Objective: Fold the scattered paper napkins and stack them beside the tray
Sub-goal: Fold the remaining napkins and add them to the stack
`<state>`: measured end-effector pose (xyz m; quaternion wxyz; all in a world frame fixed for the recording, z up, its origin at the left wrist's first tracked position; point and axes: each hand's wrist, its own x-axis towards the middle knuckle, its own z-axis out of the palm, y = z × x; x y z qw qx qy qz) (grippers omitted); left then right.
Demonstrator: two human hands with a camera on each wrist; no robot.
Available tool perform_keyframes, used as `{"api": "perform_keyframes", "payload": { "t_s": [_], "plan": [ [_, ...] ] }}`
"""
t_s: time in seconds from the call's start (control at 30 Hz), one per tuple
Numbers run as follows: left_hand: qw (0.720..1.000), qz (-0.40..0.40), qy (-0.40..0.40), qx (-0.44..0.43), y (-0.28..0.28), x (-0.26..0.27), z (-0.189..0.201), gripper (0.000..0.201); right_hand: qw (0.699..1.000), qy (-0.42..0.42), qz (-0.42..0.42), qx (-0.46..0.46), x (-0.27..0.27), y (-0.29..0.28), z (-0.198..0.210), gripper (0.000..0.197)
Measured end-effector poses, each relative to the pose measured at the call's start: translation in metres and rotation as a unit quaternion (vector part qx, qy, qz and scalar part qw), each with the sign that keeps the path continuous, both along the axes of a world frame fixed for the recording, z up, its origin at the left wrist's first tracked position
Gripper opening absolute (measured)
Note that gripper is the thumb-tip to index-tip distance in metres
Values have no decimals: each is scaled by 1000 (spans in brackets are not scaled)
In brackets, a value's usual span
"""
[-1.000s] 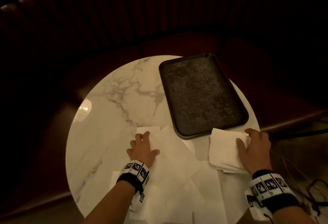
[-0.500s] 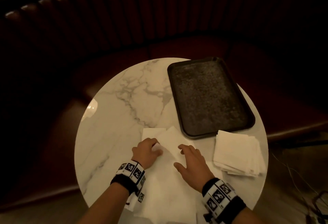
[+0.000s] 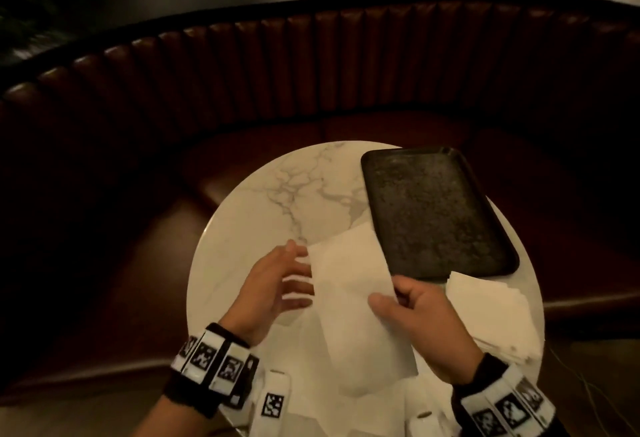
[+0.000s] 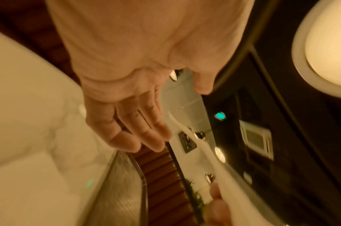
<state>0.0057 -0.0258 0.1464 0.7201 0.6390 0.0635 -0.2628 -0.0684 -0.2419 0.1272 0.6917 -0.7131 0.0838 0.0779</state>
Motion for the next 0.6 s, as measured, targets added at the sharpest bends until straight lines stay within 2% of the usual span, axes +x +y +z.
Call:
{"api": "perform_keyframes", "payload": {
  "t_s": [0.03,0.1,0.23,0.33,0.43,0.6],
  "plan": [
    [996,15,59,-60,1,-10,-1,52,997,14,-22,66,-2,2,6,23],
    [990,4,97,-105,0,-33,-3,52,988,40,-46,143,-6,8,15,18],
    [999,-10,6,-53,-6,-59,-12,33,985,87,-56,135,-17,28,9,16],
    [999,-12,-37,-13,0,-65,-14,35,986,98,-58,122,-26,37,6,15],
    [996,-15,-86,25,8,-68,-12,26,988,103,-39,107,-30,39,10,13],
    [980,-35,-185,57,19,-65,2,30,994,84,-8,70,-30,35,18,23]
  ]
}}
